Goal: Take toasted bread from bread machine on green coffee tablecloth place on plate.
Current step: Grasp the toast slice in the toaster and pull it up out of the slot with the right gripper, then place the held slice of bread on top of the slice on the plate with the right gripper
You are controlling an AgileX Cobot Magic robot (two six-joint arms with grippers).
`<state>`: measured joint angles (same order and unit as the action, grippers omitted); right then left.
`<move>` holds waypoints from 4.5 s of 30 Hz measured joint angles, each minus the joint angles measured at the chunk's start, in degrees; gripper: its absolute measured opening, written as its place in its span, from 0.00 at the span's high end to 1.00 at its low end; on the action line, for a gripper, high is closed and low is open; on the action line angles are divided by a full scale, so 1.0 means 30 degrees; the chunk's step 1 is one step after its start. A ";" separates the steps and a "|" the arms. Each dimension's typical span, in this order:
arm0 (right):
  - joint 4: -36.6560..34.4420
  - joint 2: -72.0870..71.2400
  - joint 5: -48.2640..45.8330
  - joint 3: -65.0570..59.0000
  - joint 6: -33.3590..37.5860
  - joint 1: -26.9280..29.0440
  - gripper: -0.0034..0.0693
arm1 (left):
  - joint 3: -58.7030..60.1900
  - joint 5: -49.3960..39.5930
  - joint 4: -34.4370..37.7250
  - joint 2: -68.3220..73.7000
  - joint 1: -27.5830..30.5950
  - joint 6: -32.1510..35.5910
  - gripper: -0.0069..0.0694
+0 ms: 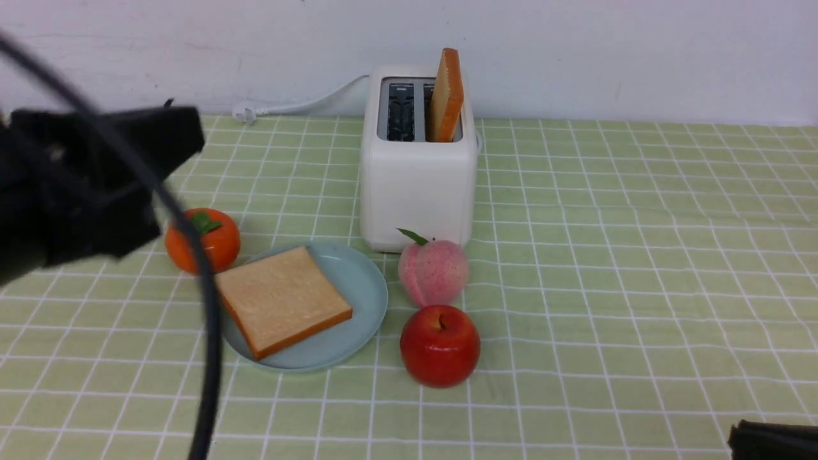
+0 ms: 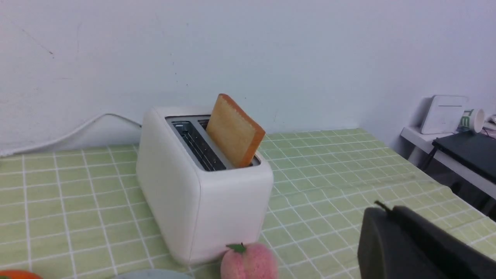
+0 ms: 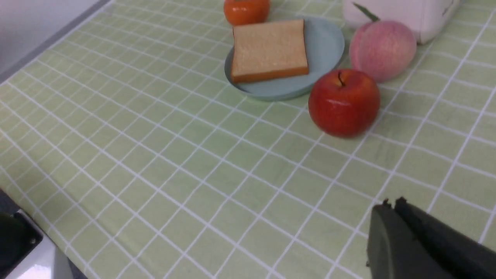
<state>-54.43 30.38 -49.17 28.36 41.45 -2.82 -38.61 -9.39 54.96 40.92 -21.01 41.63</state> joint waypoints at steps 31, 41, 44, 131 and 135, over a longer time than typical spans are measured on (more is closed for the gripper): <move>0.2650 0.9598 -0.0208 0.4895 -0.2252 0.0000 0.95 | 0.8402 0.3515 0.1448 -0.9275 0.0000 0.2116 0.93; 0.2782 0.9705 -0.0417 0.4903 -0.2232 0.0000 0.94 | 0.8425 0.3972 0.2515 -0.9275 0.0000 0.2133 0.93; 0.2761 0.9705 -0.0417 0.4903 -0.2131 0.0000 0.94 | 0.8425 0.4296 0.2572 -0.9275 0.0000 0.2133 0.93; 0.5357 2.5479 -0.0334 2.4914 -0.7750 -1.2445 0.79 | 1.1424 0.1634 0.2751 -0.9409 0.0000 0.3649 0.89; 0.3674 2.7021 0.1476 2.4705 -0.7396 -1.2309 0.79 | 1.1510 0.1507 0.2791 -0.9409 0.0000 0.3649 0.89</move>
<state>-43.41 111.44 -44.74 102.47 19.26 -39.75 -4.08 -4.87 63.33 12.69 -21.01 52.58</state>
